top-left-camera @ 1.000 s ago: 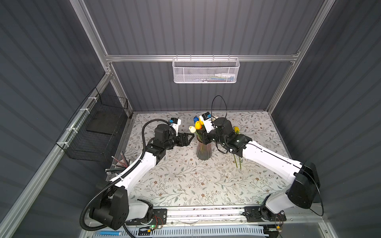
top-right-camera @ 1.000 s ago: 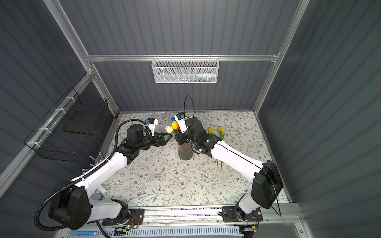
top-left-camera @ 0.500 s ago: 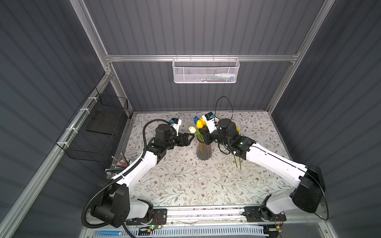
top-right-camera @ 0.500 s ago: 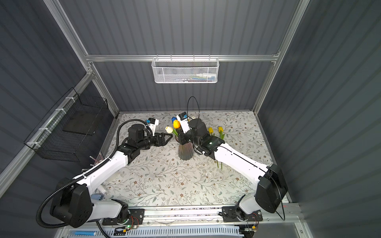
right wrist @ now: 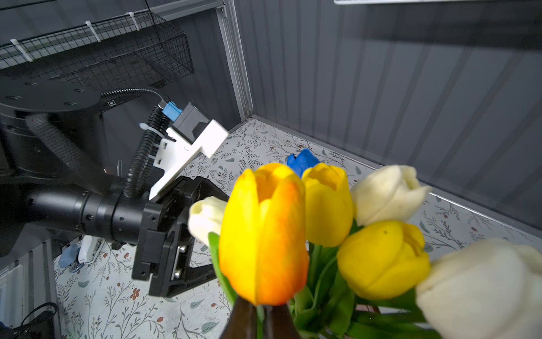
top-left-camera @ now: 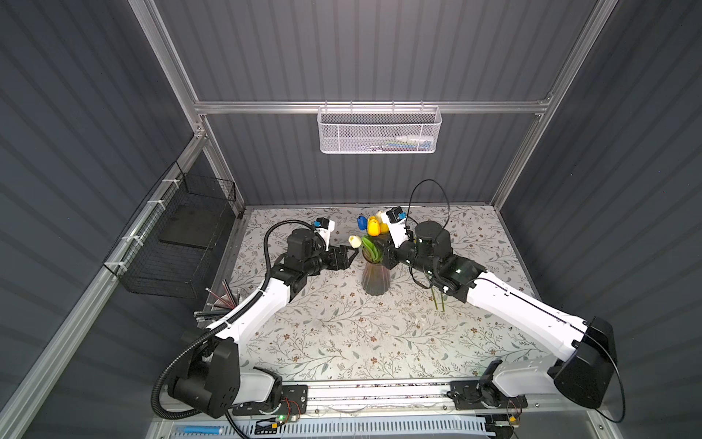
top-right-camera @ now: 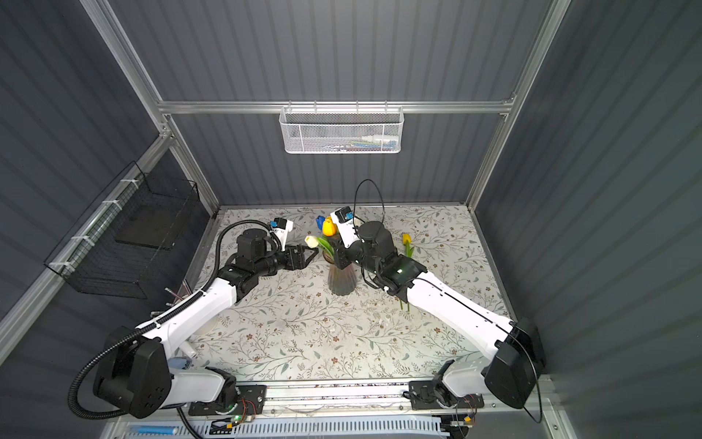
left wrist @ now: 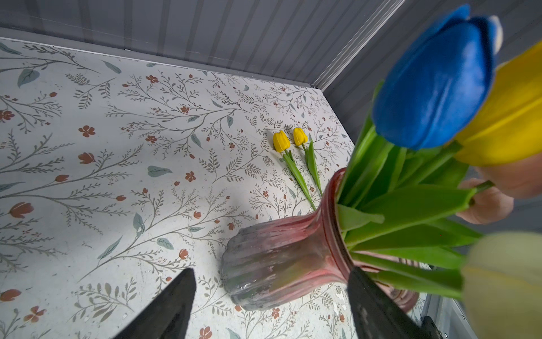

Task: Pick out yellow flowers from the vase
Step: Pick up the flower from the vase.

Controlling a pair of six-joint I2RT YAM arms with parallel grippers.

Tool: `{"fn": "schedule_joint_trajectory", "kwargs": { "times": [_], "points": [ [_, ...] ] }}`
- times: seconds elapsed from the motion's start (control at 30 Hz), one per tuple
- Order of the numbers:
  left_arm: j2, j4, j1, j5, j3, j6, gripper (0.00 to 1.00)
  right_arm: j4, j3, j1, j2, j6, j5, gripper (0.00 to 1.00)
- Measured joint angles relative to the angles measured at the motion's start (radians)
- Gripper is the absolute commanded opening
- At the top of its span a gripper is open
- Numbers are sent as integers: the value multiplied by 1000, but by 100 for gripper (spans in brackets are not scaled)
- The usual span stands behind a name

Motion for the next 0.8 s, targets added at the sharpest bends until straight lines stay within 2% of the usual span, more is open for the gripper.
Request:
{"fn": "schedule_joint_trajectory", "kwargs": {
  "times": [0.8],
  "points": [
    [15,26,0,0,1,-6,83,-68,57,-9,-229,-74,-54,8]
  ]
}}
